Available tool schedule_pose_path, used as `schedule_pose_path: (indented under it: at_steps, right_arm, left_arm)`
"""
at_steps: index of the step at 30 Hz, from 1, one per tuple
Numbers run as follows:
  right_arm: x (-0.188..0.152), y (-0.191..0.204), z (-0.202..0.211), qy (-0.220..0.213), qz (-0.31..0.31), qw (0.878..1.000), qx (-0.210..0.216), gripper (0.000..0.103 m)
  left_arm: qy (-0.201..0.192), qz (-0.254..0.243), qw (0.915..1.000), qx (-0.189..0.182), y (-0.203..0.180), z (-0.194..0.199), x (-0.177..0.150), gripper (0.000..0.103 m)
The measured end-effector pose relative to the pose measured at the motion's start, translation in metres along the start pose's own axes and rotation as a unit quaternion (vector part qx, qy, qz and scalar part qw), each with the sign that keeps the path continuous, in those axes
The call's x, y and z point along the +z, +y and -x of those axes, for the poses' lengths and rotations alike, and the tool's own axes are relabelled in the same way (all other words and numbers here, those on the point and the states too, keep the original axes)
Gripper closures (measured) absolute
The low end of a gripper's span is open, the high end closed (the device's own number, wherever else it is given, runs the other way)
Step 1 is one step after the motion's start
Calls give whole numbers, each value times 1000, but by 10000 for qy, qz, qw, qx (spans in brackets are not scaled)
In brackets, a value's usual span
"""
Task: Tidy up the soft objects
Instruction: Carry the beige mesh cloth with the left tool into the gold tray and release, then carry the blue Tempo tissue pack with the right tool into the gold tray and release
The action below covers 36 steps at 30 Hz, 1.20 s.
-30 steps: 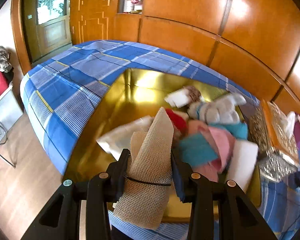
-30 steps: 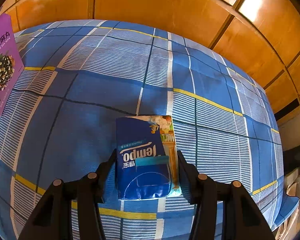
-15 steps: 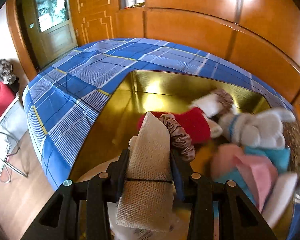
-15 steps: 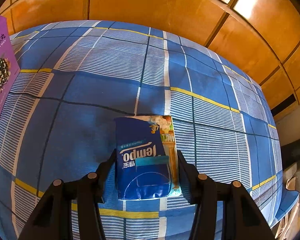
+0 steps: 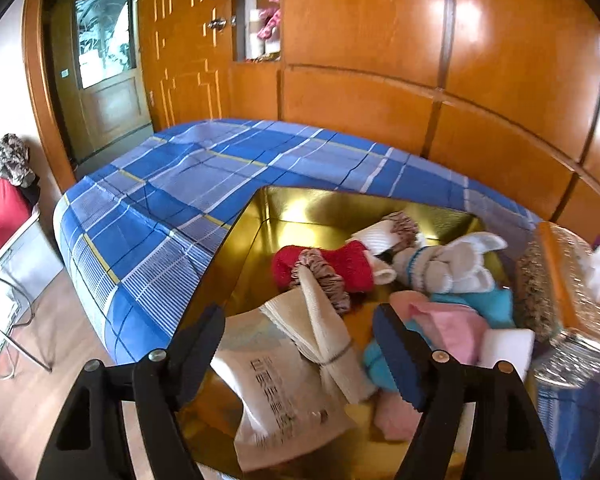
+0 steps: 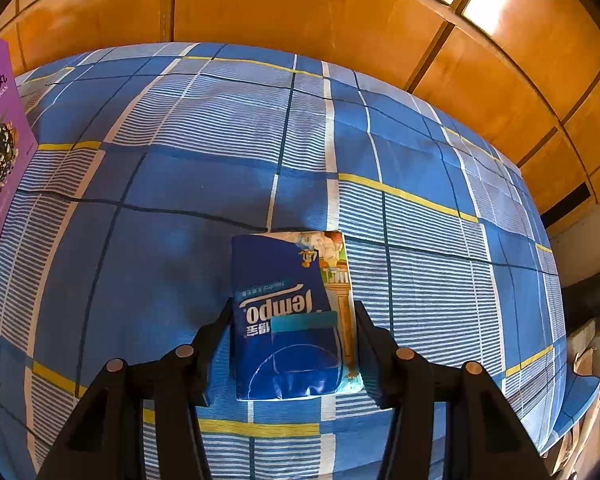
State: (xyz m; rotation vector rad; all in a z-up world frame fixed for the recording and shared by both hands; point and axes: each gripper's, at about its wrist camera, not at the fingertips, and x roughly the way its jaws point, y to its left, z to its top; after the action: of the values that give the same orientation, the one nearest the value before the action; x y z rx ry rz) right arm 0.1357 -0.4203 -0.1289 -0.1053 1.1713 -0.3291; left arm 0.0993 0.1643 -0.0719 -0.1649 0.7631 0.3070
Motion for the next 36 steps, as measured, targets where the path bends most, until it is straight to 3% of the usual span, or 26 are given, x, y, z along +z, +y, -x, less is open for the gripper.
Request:
schedule_pose_path:
  at_steps: [10,21,27,32,36]
  right_arm:
    - [2,-3,0,91,-211,9997,76,50]
    - [13,-5,-4,207,-462,9987,51,50]
    - [31,9,-6,230,-356,9991,-70,50]
    - [52,20,-8,355,-300,9988,148,50]
    - [84,33,8,202,-174,9993,263,50]
  left_arm:
    - [-201,-191,9992,-294,-13,38,-10,22]
    - [-217,-542,9968,-551,-33,53,-21,21]
    - [-267,-655,9955,-630,-38,58,-24,21]
    - [-253,-745,9945,-687,-40,59,-25,21]
    - [-207,-809,9938,-731,-41,59,-27,21]
